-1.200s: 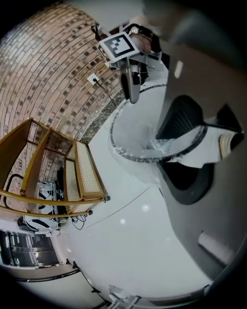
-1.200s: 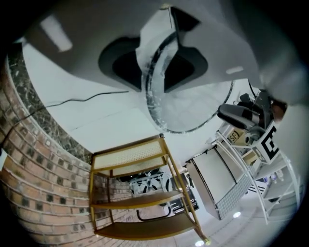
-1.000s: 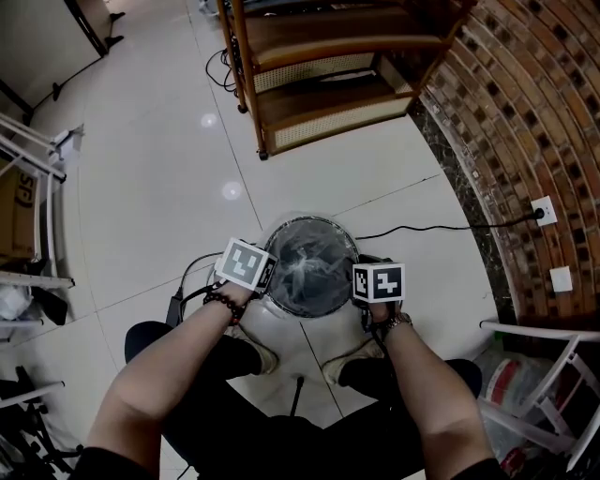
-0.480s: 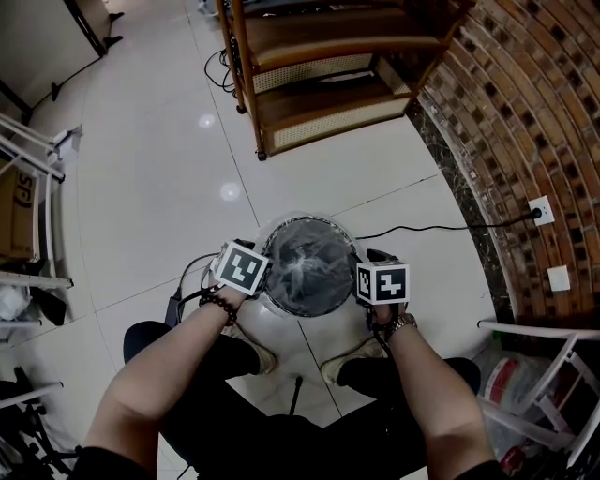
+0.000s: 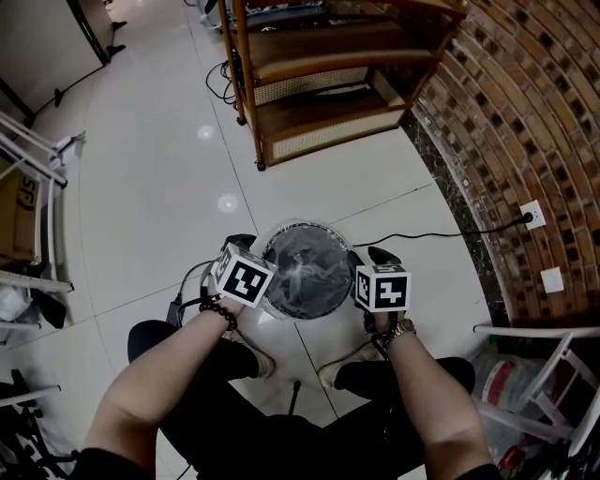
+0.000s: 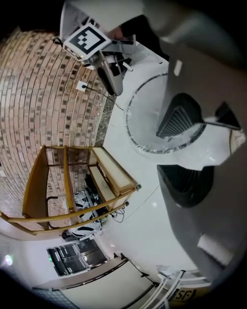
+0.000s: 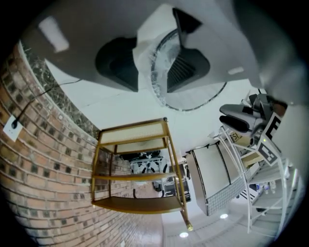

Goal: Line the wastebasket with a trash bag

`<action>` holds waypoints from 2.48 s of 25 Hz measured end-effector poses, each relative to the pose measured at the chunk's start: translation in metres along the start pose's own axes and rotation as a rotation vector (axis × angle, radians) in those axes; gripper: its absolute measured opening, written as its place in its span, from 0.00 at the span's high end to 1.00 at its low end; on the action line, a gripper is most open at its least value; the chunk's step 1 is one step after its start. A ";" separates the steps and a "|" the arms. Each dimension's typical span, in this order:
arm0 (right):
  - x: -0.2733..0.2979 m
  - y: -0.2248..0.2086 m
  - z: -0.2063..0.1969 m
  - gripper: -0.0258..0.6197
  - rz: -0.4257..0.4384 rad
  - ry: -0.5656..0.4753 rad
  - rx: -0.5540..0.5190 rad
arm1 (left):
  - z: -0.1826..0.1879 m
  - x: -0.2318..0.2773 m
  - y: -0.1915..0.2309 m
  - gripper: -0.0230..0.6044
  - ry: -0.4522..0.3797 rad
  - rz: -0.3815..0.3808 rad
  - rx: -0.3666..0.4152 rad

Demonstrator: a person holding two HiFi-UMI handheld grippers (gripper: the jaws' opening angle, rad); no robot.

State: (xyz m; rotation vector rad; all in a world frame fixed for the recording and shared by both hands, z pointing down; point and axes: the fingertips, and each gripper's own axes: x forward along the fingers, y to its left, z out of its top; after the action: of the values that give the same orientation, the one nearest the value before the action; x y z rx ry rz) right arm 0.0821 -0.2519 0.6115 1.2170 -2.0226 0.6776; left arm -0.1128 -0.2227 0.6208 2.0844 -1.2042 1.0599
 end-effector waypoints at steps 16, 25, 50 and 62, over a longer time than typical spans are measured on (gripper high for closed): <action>-0.021 0.084 -0.009 0.77 0.128 -0.056 -0.187 | 0.023 -0.026 -0.069 0.76 -0.140 -0.075 0.156; -0.035 0.094 -0.009 0.90 0.095 -0.132 -0.217 | 0.018 -0.037 -0.087 0.85 -0.183 -0.086 0.132; -0.075 0.126 -0.001 0.96 0.082 -0.204 -0.259 | 0.014 -0.073 -0.102 0.96 -0.232 -0.032 0.165; -0.080 0.133 0.005 0.96 0.078 -0.214 -0.267 | 0.011 -0.081 -0.096 0.96 -0.234 -0.018 0.166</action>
State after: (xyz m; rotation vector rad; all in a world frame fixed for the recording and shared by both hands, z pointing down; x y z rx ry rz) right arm -0.0119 -0.1540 0.5356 1.0954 -2.2611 0.3088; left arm -0.0493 -0.1458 0.5444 2.3971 -1.2400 0.9563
